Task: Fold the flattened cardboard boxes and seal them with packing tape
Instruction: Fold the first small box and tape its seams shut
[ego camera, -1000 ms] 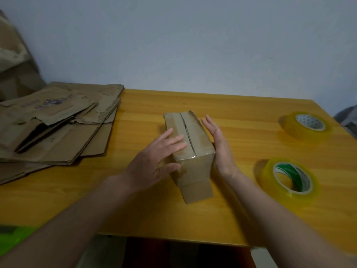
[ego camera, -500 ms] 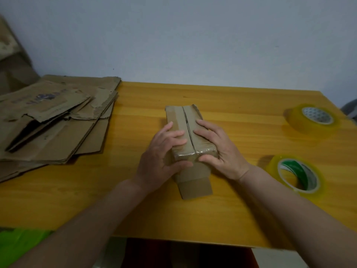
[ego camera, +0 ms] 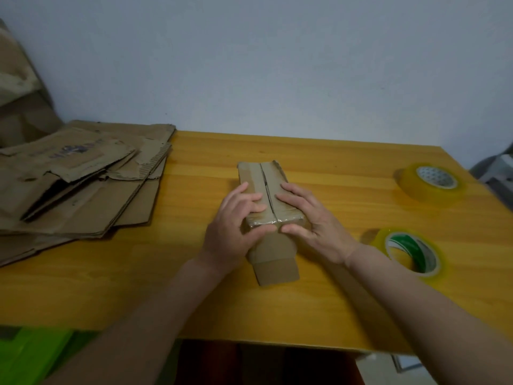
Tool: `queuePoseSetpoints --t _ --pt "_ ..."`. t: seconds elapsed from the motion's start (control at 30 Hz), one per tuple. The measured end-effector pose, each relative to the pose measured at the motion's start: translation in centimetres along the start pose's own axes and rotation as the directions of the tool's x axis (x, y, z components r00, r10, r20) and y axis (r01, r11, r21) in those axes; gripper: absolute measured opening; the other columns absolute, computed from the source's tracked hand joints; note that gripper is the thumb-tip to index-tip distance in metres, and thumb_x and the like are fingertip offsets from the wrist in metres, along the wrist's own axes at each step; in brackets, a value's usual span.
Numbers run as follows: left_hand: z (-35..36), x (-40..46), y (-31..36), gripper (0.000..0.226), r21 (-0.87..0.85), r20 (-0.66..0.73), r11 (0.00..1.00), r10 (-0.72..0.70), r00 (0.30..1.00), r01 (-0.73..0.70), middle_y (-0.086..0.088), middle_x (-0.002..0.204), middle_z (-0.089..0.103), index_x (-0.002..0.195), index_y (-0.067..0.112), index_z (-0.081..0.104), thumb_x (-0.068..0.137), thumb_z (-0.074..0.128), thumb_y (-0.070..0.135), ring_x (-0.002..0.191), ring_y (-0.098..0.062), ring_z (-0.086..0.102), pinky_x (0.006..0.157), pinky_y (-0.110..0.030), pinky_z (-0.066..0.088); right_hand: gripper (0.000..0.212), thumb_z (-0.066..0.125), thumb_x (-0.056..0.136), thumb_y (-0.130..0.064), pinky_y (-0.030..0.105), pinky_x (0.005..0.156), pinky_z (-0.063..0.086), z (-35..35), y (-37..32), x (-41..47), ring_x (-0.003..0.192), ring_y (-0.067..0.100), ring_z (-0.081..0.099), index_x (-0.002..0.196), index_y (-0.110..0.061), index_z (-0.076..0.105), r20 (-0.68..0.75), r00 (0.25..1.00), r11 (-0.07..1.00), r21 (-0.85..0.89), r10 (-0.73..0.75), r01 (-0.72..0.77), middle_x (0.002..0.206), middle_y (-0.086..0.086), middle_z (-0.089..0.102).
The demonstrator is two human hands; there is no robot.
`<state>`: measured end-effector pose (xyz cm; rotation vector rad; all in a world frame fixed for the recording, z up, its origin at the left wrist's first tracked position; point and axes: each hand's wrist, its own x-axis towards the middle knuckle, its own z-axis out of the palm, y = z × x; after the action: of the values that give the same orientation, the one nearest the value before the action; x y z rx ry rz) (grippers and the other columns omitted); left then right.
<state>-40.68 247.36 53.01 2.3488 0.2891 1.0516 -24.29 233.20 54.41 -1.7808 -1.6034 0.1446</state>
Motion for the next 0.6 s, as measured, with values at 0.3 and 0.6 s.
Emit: queuePoseSetpoints --t 0.3,0.6 --pt "-1.8 0.4 0.2 0.055 -0.042 0.183 0.996 -0.067 0.981 0.076 0.011 0.135 0.050 0.115 0.018 0.064 0.083 0.053 0.061 0.141 -0.010 0.028 0.112 -0.043 0.030 0.050 0.037 0.095 -0.055 0.008 0.109 0.016 -1.6 -2.3 -0.8 0.138 -0.007 0.021 0.141 -0.037 0.041 0.085 0.990 0.994 0.017 0.110 -0.112 0.153 -0.017 0.026" --pt "-5.0 2.9 4.3 0.065 0.404 0.222 0.869 -0.396 0.891 0.286 -0.004 0.157 0.028 0.140 0.023 0.049 0.090 0.036 0.063 0.145 -0.021 0.020 0.115 -0.042 0.024 0.044 0.034 0.100 -0.033 0.015 0.102 0.035 1.6 -6.3 -1.3 0.123 0.004 0.047 0.139 -0.015 0.044 -0.187 0.982 0.998 0.061 0.029 -0.018 0.134 -0.003 0.051"
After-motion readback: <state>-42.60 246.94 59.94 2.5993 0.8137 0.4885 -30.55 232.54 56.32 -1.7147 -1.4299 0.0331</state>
